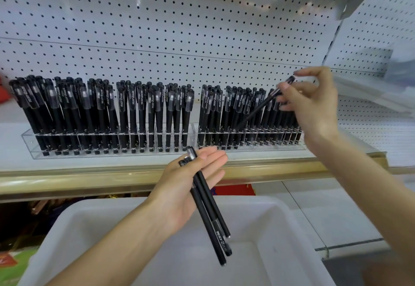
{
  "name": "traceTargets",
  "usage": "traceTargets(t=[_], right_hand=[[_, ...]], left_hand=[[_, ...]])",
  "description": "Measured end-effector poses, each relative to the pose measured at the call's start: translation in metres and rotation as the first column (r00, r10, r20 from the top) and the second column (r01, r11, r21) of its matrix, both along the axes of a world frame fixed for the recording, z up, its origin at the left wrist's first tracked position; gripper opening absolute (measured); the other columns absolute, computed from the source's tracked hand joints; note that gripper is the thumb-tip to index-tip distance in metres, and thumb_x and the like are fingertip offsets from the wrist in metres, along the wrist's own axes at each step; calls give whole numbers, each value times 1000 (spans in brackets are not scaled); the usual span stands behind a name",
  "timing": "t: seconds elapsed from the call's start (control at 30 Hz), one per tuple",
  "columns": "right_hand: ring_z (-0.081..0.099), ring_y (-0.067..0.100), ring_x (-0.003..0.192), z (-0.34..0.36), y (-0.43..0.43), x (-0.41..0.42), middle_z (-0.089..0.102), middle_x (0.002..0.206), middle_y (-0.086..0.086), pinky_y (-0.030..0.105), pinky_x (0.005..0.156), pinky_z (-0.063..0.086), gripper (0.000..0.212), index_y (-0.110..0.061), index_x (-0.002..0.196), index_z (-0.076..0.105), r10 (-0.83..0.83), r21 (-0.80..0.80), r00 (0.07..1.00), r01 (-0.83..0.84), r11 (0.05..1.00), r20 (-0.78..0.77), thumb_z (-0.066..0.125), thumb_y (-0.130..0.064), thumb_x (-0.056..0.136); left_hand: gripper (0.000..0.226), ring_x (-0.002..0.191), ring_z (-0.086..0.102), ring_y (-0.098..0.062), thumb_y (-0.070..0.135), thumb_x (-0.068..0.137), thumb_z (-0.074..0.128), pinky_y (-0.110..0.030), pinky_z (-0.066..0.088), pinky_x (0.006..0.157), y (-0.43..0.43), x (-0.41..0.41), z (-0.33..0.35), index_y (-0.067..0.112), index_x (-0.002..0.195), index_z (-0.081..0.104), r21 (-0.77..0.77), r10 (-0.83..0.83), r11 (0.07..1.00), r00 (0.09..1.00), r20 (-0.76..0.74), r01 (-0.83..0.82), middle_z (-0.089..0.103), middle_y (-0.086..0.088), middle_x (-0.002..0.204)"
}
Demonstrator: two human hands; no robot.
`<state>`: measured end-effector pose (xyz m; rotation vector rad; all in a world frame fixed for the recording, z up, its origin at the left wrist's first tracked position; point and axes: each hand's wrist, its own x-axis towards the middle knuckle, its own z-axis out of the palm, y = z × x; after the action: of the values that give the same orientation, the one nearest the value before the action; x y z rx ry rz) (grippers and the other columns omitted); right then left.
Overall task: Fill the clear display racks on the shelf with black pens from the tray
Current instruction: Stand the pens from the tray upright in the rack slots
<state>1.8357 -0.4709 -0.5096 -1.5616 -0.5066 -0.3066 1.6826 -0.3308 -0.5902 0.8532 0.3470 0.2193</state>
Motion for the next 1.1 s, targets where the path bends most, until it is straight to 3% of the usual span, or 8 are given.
traceTargets(t=[0.23,0.47,0.63,0.73,0.9,1.03,1.1], right_hand=[[66,24,79,7,0,25,64,84,-3,50,75,55,29,-33,86,46,-9,-262,966,79,962,257,70,-16,87],[64,32,78,-8,6,37,60,81,-2,52,72,55,24,-28,87,50,7,-296,969,69,953,249,71,-15,86],[61,18,75,-19,9,41,61,80,-5,47,79,54,16,-18,92,57,27,-361,967,68,930,252,72,-16,86],[61,17,83,-18,12,42,63,90,-6,44,80,55,9,-20,97,64,64,-428,962,58,902,265,68,-21,89],[54,16,77,-20,16,48,53,95,-4,47,82,54,14,-33,103,64,137,-576,963,23,817,232,66,-30,89],[56,22,77,-20,14,45,53,92,-2,48,81,54,20,-34,109,62,81,-532,971,51,845,223,64,-30,90],[61,23,74,-19,13,37,55,87,-3,44,75,55,21,-32,110,57,6,-425,979,84,901,205,63,-25,91]], left_hand=[[27,103,69,-17,4,100,42,-39,48,98,-1,1,0,4,118,62,56,-58,997,998,9,57,72,-9,108],[26,102,69,-18,6,100,43,-38,49,95,-3,2,-1,4,115,63,61,-78,995,997,24,77,72,-10,107],[26,102,69,-18,7,100,42,-38,49,95,-5,3,-3,3,115,63,70,-99,993,995,28,97,72,-11,107],[27,101,69,-18,8,100,42,-38,49,95,-5,5,-3,3,115,63,65,-93,994,995,24,91,72,-11,107],[26,101,69,-19,9,99,44,-39,48,96,-4,6,-3,3,115,63,59,-85,995,996,22,83,72,-11,107],[26,102,69,-19,9,99,44,-40,47,97,-2,6,-3,3,116,63,49,-77,996,997,23,76,72,-11,107],[27,102,69,-19,9,99,43,-39,48,97,-1,7,-2,3,117,62,39,-74,997,997,24,73,72,-11,108]])
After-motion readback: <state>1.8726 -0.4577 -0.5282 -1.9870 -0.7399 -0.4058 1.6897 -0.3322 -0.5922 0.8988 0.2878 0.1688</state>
